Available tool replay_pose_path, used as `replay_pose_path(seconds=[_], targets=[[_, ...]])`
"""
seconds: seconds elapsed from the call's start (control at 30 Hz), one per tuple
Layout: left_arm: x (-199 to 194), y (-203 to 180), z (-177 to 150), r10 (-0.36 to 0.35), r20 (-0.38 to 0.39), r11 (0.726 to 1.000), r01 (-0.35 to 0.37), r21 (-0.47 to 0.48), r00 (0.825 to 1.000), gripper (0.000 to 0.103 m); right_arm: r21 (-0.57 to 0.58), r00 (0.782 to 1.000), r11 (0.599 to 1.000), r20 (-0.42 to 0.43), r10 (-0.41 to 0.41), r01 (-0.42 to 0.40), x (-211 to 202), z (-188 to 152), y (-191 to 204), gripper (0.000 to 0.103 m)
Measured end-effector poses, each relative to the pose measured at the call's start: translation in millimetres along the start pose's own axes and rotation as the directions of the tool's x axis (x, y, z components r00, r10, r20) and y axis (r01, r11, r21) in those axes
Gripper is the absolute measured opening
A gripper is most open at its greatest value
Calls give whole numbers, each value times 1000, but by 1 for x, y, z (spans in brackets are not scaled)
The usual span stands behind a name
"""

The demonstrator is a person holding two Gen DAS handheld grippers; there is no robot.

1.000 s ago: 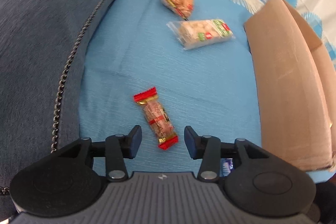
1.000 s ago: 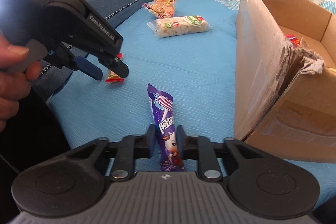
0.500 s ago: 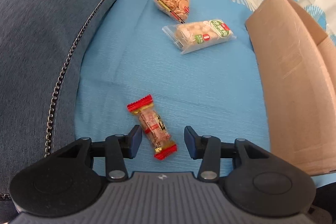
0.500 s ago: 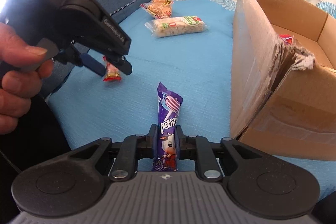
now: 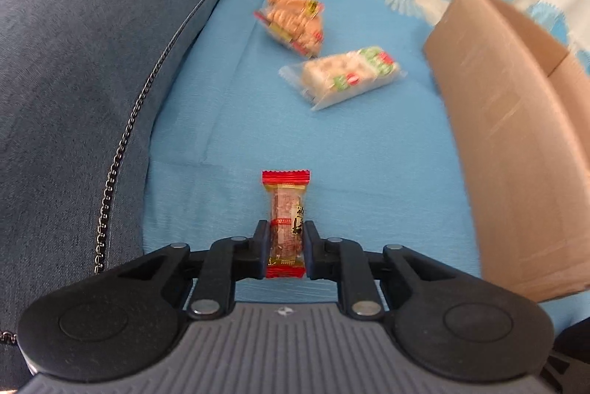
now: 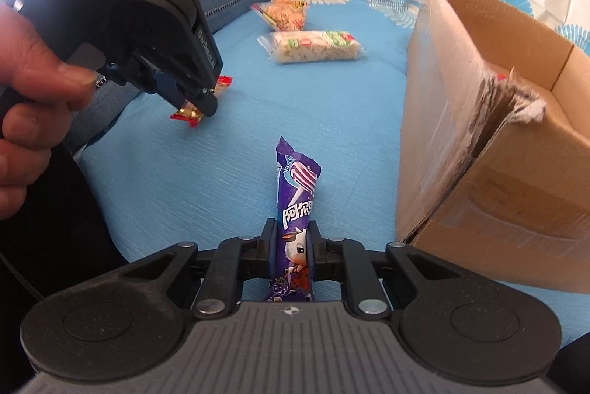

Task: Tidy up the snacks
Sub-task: 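Lift the purple candy bar with the right gripper while the left gripper grasps the red-wrapped candy, then carry the purple candy bar and red-wrapped candy over the cardboard box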

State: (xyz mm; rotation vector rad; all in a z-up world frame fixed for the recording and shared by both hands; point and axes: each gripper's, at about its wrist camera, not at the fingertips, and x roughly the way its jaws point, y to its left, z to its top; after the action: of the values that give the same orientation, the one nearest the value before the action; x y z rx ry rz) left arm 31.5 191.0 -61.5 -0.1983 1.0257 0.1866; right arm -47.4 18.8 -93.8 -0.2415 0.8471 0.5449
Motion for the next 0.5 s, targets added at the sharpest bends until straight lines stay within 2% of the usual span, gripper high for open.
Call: replay_pose_path(seconds=[0.13, 0.27, 0.4, 0.5], targets=[[-18, 5, -3, -60, 80, 998, 62, -16, 995, 20, -4, 999, 1000, 54, -2, 2, -14, 2, 3, 16], [-35, 7, -6, -113, 162, 993, 118, -22, 980, 20, -24, 993, 1000, 120, -4, 7, -28, 6, 4, 16], [-55, 5, -11, -150, 259, 988, 156, -6, 954, 20, -28, 981, 1000, 195, -1, 7, -46, 13, 3, 16], [-67, 6, -16, -176, 343, 982, 188, -4, 923, 20, -7, 967, 1000, 254, 2, -1, -62, 20, -4, 16]])
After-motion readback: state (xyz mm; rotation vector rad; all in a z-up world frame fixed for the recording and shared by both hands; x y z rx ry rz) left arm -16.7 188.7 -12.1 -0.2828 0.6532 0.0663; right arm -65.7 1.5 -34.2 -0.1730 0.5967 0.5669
